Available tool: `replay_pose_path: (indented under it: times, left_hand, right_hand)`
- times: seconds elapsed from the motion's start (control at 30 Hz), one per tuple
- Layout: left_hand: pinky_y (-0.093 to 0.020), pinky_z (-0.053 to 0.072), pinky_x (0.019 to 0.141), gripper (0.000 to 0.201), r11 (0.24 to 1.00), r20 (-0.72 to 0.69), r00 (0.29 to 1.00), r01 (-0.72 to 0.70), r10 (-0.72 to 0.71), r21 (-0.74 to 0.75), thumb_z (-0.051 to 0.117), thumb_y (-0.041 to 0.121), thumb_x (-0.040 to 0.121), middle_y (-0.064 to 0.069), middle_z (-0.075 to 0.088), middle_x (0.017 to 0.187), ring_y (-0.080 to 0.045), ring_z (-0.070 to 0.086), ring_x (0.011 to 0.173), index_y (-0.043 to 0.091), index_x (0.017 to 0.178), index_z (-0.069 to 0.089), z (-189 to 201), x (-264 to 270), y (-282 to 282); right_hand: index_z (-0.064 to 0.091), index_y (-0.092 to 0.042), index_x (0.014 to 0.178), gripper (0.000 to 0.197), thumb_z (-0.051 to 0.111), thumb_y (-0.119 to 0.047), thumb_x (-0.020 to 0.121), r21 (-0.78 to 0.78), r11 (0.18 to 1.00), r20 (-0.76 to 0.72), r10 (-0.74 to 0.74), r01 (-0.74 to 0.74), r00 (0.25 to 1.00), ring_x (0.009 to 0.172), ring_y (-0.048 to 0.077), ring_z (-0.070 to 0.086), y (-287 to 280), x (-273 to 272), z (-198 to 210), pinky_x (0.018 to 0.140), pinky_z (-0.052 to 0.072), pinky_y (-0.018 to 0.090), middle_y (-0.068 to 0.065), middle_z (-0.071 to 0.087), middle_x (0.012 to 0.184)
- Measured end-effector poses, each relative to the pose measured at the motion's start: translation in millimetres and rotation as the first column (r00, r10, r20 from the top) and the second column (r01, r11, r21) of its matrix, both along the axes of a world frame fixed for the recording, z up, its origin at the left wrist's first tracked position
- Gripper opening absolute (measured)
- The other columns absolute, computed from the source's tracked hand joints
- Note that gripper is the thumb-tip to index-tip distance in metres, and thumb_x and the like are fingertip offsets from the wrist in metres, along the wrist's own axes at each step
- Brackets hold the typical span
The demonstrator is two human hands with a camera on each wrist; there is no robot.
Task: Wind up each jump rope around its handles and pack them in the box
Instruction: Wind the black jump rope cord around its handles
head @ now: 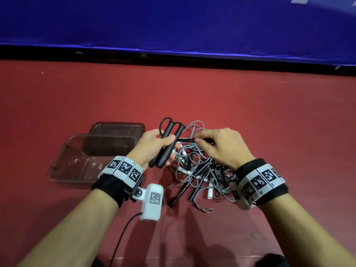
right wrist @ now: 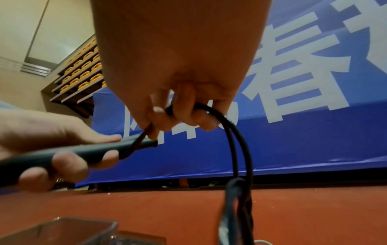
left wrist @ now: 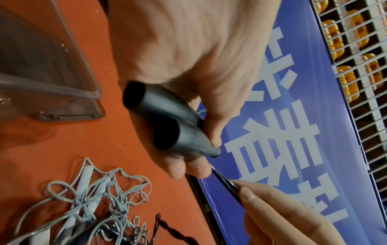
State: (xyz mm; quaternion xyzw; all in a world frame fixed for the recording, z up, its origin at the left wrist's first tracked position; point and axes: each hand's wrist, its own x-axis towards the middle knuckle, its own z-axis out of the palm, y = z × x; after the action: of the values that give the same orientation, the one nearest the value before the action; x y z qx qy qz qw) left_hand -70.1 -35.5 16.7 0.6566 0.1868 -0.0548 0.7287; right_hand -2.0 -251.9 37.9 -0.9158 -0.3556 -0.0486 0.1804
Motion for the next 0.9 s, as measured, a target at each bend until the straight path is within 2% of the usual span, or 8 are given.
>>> replay_pose_path:
  times: [0.1, 0.2, 0.27, 0.43, 0.57, 0.77, 0.83, 0.9]
  left_hand:
    - [-0.032, 0.054, 0.044, 0.02, 0.999, 0.002, 1.0, -0.026, 0.026, -0.048, 0.064, 0.014, 0.1, -0.017, 0.077, 0.091, -0.023, 0.064, 0.055, 0.001, 0.112, 0.056, 1, -3, -1]
    - [-0.033, 0.055, 0.046, 0.02, 0.997, 0.021, 0.999, -0.027, 0.028, -0.073, 0.063, 0.015, 0.101, -0.013, 0.077, 0.09, -0.022, 0.064, 0.056, 0.002, 0.114, 0.055, 0, -5, -3]
    - [-0.034, 0.056, 0.049, 0.023, 0.998, 0.048, 0.999, 0.006, -0.003, -0.063, 0.062, 0.016, 0.101, -0.012, 0.077, 0.094, -0.023, 0.064, 0.06, 0.002, 0.118, 0.056, 2, -6, 1]
    - [-0.034, 0.052, 0.05, 0.017, 0.973, 0.126, 0.988, 0.115, -0.091, -0.2, 0.059, 0.015, 0.101, -0.013, 0.072, 0.098, -0.025, 0.061, 0.062, 0.011, 0.115, 0.05, 12, -12, -2]
    - [-0.031, 0.05, 0.048, 0.015, 0.942, 0.132, 0.991, 0.032, 0.013, -0.334, 0.059, 0.017, 0.098, -0.009, 0.071, 0.093, -0.022, 0.059, 0.059, 0.017, 0.106, 0.047, 13, -13, -8]
    - [-0.035, 0.054, 0.046, 0.013, 0.992, -0.09, 0.996, 0.038, -0.028, 0.12, 0.06, 0.011, 0.102, -0.01, 0.074, 0.08, -0.027, 0.064, 0.054, 0.011, 0.108, 0.048, 7, -5, -10]
    - [-0.03, 0.051, 0.047, 0.015, 0.892, -0.111, 0.984, 0.175, -0.141, 0.417, 0.061, 0.012, 0.101, -0.007, 0.069, 0.078, -0.027, 0.063, 0.056, 0.011, 0.11, 0.049, 7, -2, -20]
    - [-0.028, 0.049, 0.053, 0.017, 0.671, -0.192, 0.924, 0.373, -0.33, 0.641, 0.06, 0.016, 0.101, -0.006, 0.067, 0.093, -0.023, 0.061, 0.065, 0.014, 0.116, 0.052, 13, -1, -29]
  right_hand:
    - [0.074, -0.035, 0.095, 0.039, 0.057, -0.069, 0.089, -0.031, 0.998, 0.084, 0.057, -0.054, 0.995, 0.066, 0.016, 0.065, 3, -3, -3, 0.06, 0.049, 0.031, -0.008, 0.068, 0.064]
    - [0.067, -0.023, 0.071, 0.05, 0.053, -0.066, 0.092, -0.043, 0.999, 0.147, 0.028, -0.022, 0.989, 0.052, 0.023, 0.056, 4, -1, -4, 0.053, 0.046, 0.032, -0.003, 0.054, 0.049]
    - [0.057, -0.018, 0.066, 0.056, 0.045, -0.062, 0.098, -0.005, 1.0, 0.064, 0.016, -0.016, 0.998, 0.049, 0.018, 0.05, 2, 3, -6, 0.052, 0.045, 0.033, -0.001, 0.052, 0.05]
    - [0.07, -0.019, 0.08, 0.031, 0.062, -0.042, 0.099, 0.204, 0.972, -0.319, -0.046, 0.117, 0.947, 0.054, 0.001, 0.047, -13, 17, -7, 0.056, 0.038, 0.019, -0.008, 0.057, 0.06]
    - [0.079, -0.025, 0.101, 0.016, 0.066, -0.035, 0.098, 0.204, 0.978, -0.402, 0.036, 0.051, 0.915, 0.079, 0.003, 0.064, -6, 9, -5, 0.074, 0.047, 0.021, -0.015, 0.073, 0.086]
    - [0.08, -0.029, 0.105, 0.015, 0.072, -0.029, 0.093, 0.063, 0.98, -0.058, 0.19, -0.187, 0.98, 0.071, 0.014, 0.058, 1, 2, 15, 0.065, 0.048, 0.034, -0.008, 0.061, 0.081]
    - [0.079, -0.029, 0.101, 0.012, 0.072, -0.029, 0.091, -0.023, 0.965, 0.02, 0.262, -0.261, 0.965, 0.076, 0.018, 0.061, 7, -3, 24, 0.065, 0.051, 0.037, -0.007, 0.062, 0.084]
    - [0.079, -0.03, 0.097, 0.01, 0.074, -0.03, 0.089, -0.08, 0.948, 0.032, 0.311, -0.308, 0.95, 0.082, 0.017, 0.063, 10, -5, 30, 0.068, 0.052, 0.038, -0.009, 0.064, 0.087]
